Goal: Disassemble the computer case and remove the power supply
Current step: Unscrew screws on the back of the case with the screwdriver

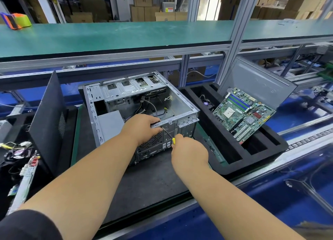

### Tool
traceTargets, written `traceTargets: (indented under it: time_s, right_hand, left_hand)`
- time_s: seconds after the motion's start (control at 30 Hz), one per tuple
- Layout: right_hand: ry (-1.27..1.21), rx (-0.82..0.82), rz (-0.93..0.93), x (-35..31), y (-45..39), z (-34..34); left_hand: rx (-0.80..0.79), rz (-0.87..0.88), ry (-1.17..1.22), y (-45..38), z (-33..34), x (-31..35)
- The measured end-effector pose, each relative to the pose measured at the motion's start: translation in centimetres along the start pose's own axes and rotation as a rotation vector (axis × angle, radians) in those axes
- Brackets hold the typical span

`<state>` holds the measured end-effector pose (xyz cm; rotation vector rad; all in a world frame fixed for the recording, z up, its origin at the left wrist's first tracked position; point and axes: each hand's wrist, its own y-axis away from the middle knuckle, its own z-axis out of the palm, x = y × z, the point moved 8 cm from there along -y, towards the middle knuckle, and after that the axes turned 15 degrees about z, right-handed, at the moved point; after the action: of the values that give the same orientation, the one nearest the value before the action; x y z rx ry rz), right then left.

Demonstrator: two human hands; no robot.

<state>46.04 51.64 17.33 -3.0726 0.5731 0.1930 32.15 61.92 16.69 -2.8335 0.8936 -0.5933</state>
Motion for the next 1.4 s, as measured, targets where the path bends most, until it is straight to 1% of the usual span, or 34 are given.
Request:
traceTargets:
  time_s: [0.07,0.1,0.13,0.23,0.27,0.3,0.37,0.4,0.47,0.53,0.6,0.67,0.77,0.83,0.9,1.0,1.03,1.07,1.1,1.13,1.23,1.27,1.3,1.33,1.4]
  right_hand:
    - [-0.146,-0.073,-0.005,0.6,-0.2,-0.1]
    - [-0.270,-0.163,0.018,1.0,-0.3,0.1]
    - [-0.461,-0.298,0.089,1.6,-0.5,0.5]
    - [-1.195,-0.879,0.483,2.3,0.5,3.5]
    - [-1.350,-1.022,0.567,2.0,1.0,4.0]
    - [-1.437,-1.122,0.613,1.8,1.5,4.3]
    - [-1.482,-1.225,0.621,1.5,1.9,4.6]
    - [-1.481,-1.235,0.607,1.4,2.0,4.7]
    - [-1.434,-1.193,0.574,1.2,1.8,4.8]
    - [-1.328,-1.078,0.540,1.2,1.5,4.8]
    - [-1.170,-0.936,0.492,1.4,0.9,4.6]
    - [-0.915,-0.747,0.382,1.7,0.3,3.5]
    - [-0.400,-0.333,0.102,1.4,-0.3,1.2]
    - [-0.191,-0.138,0.030,1.0,0.1,0.4]
    - [-0.072,-0.040,0.001,0.4,0.4,0.4]
    - [-0.057,-0.003,-0.013,0.3,0.3,0.5]
    - [-0.113,-0.017,-0.012,0.7,0.1,0.5]
    - [-0.205,-0.065,-0.004,1.0,-0.1,0.5]
    - [-0.326,-0.154,0.023,1.5,-0.4,0.7]
    - [-0.503,-0.284,0.086,1.9,-0.7,1.2]
    - [-1.187,-0.829,0.450,2.3,-0.1,3.9]
    - [-1.347,-0.979,0.544,2.0,0.6,4.4]
    - [-1.439,-1.091,0.602,1.7,1.1,4.8]
    - [-1.469,-1.166,0.626,1.4,1.5,5.0]
    - [-1.458,-1.221,0.623,1.2,1.9,5.3]
  left_hand:
    - [0.009,-0.007,0.010,0.0,0.0,-0.1]
    - [0.014,-0.010,0.013,0.1,0.0,-0.1]
    - [0.017,-0.008,0.013,0.1,0.0,-0.1]
    - [0.017,0.005,0.006,0.0,0.0,0.0]
    - [0.018,0.006,0.002,0.0,-0.1,0.0]
    - [0.019,0.007,-0.002,0.0,-0.1,-0.1]
    - [0.021,0.003,-0.005,0.0,-0.1,-0.1]
    - [0.021,0.000,-0.002,0.0,-0.1,-0.1]
    - [0.018,0.003,-0.005,0.0,-0.1,0.0]
    - [0.013,0.004,-0.010,0.0,-0.1,0.0]
    - [0.010,0.000,-0.006,-0.1,0.0,-0.1]
    - [0.009,-0.003,0.000,-0.1,0.0,-0.1]
    - [0.014,0.003,0.011,0.0,0.0,0.0]
    - [0.023,0.002,0.026,0.0,-0.1,0.0]
    - [0.018,0.006,0.029,0.0,-0.1,0.1]
    - [0.002,0.017,0.020,0.0,-0.1,0.3]
    - [0.001,0.018,0.017,0.0,-0.2,0.3]
    - [0.000,0.017,0.013,0.0,-0.2,0.3]
    - [-0.001,0.016,0.009,0.0,-0.2,0.3]
    - [0.000,0.014,0.009,0.0,-0.2,0.3]
    - [0.000,0.009,0.009,0.0,-0.3,0.4]
    - [-0.006,0.013,0.005,0.0,-0.3,0.4]
    - [-0.013,0.017,0.000,0.1,-0.3,0.5]
    - [-0.018,0.021,-0.004,0.1,-0.3,0.6]
    - [-0.022,0.023,-0.006,0.1,-0.4,0.7]
